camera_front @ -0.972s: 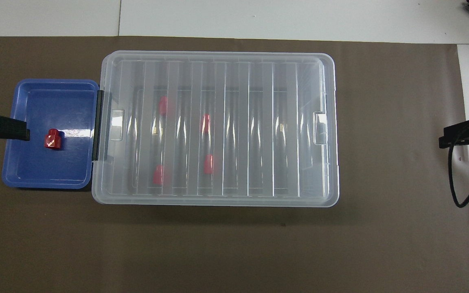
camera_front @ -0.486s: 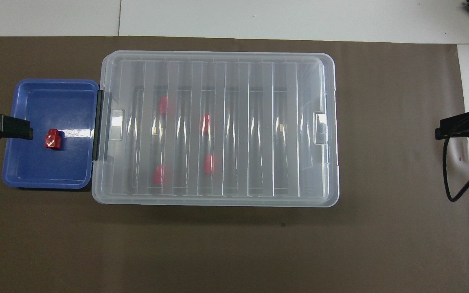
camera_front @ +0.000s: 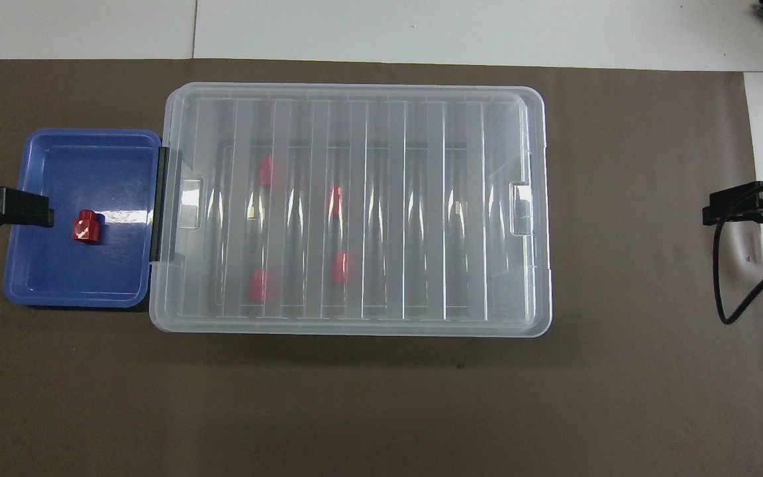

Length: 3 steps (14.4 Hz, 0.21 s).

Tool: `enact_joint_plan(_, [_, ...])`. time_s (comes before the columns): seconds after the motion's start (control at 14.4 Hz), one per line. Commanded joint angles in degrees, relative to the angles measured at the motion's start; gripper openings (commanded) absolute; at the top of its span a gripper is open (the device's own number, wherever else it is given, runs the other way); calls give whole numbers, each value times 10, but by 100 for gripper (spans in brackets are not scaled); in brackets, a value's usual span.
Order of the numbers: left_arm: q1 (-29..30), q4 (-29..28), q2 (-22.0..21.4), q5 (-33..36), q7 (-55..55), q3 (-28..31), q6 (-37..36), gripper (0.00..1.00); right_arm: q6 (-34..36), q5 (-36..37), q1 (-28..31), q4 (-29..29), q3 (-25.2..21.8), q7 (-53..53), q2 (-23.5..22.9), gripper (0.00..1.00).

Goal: Place red block in blue tray from box

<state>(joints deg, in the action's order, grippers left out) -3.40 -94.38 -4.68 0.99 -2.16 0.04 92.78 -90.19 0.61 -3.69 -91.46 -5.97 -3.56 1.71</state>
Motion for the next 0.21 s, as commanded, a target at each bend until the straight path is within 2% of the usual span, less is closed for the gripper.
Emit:
enact_joint_plan(0.0, [-8,-1,-5,-3,-1,7,7,100,-2,-10,3,-14,7,10,11,100])
enact_joint_plan(0.14, [-8,0,-5,-3,-3,7,7,100,-2,-10,3,-14,7,10,11,100])
